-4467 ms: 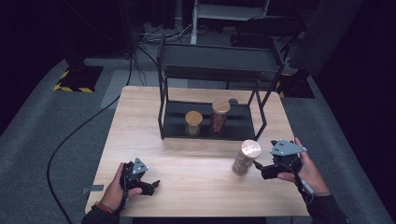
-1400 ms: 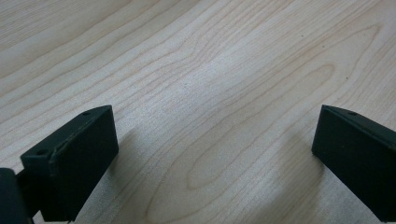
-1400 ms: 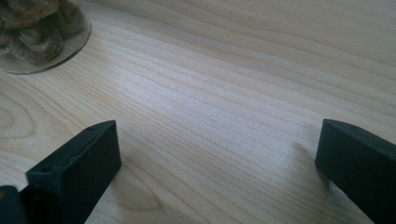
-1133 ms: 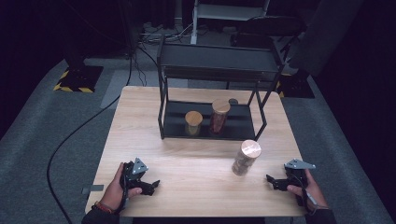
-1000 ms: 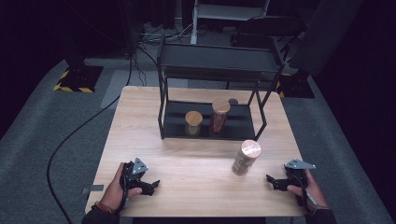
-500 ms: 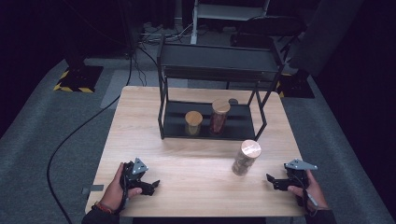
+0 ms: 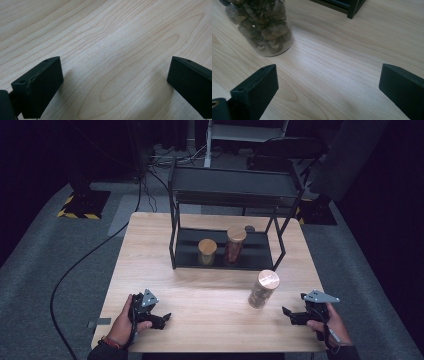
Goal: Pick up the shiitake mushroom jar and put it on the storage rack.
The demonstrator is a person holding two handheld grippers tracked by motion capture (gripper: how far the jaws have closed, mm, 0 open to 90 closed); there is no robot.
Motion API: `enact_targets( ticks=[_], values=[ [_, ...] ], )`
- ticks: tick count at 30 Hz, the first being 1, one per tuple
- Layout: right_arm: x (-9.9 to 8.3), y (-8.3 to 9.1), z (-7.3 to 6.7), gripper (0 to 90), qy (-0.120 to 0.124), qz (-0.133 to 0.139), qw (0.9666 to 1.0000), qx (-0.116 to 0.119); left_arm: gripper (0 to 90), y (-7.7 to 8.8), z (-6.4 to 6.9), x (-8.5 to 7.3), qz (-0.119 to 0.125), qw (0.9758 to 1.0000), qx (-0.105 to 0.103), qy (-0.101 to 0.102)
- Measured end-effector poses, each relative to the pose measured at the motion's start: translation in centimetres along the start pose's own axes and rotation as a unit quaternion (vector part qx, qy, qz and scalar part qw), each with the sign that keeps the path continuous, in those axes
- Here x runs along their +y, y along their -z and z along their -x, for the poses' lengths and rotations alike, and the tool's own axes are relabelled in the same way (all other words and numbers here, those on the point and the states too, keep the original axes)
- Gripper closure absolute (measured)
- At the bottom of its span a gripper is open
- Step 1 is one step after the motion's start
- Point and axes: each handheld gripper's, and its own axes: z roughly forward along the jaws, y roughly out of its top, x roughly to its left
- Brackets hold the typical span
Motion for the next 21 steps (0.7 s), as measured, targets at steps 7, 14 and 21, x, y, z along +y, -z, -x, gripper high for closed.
enact_targets(
  ticks=[7,14,21],
  values=[
    [0.5,0.1,-0.5,2.2,0.010,0.008,0.9998,0.016,0.2,0.0,0.0,0.0,0.000,1.0000,0.000,0.000],
    [0.9,-0.1,-0.8,2.2,0.016,0.016,0.9992,0.032,0.2,0.0,0.0,0.0,0.000,1.0000,0.000,0.000],
    [1.3,-0.4,-1.0,2.2,0.020,0.021,0.9985,0.048,0.2,0.0,0.0,0.0,0.000,1.0000,0.000,0.000]
  ],
)
